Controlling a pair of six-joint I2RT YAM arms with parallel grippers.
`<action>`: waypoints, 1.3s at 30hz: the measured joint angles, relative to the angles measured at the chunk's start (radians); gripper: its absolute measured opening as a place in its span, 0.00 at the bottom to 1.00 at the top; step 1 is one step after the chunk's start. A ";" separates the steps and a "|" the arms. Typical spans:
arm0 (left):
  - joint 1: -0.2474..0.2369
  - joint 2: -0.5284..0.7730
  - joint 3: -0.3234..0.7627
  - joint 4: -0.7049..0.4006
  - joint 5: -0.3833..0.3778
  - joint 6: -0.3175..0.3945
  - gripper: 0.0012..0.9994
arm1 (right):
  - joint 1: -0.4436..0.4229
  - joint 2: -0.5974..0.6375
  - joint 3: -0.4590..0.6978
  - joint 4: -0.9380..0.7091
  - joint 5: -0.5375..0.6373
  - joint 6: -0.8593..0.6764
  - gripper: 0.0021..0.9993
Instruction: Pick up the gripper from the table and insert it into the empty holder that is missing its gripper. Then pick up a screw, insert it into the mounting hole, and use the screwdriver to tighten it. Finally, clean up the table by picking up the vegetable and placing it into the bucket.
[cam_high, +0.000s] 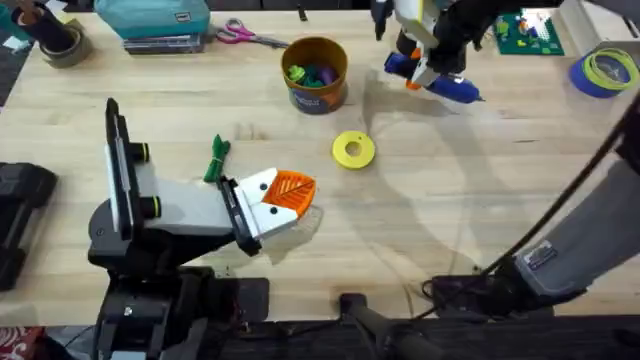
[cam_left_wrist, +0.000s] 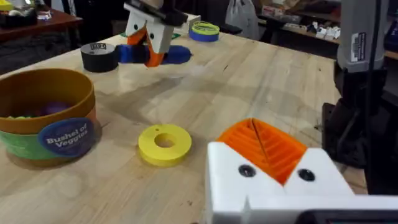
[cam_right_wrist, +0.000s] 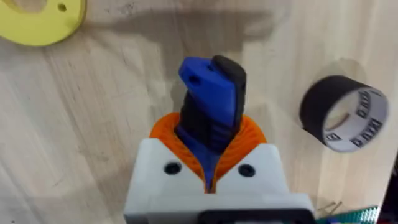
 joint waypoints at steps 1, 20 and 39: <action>0.000 0.000 0.000 0.000 0.000 0.000 0.00 | 0.000 0.013 0.000 0.001 0.003 -0.010 0.02; 0.000 0.000 0.000 0.000 0.000 0.000 0.00 | 0.000 0.084 -0.172 0.116 0.121 -0.120 0.02; 0.000 0.000 0.000 0.000 0.000 0.000 0.00 | 0.028 -0.047 -0.196 0.087 0.127 -0.049 1.00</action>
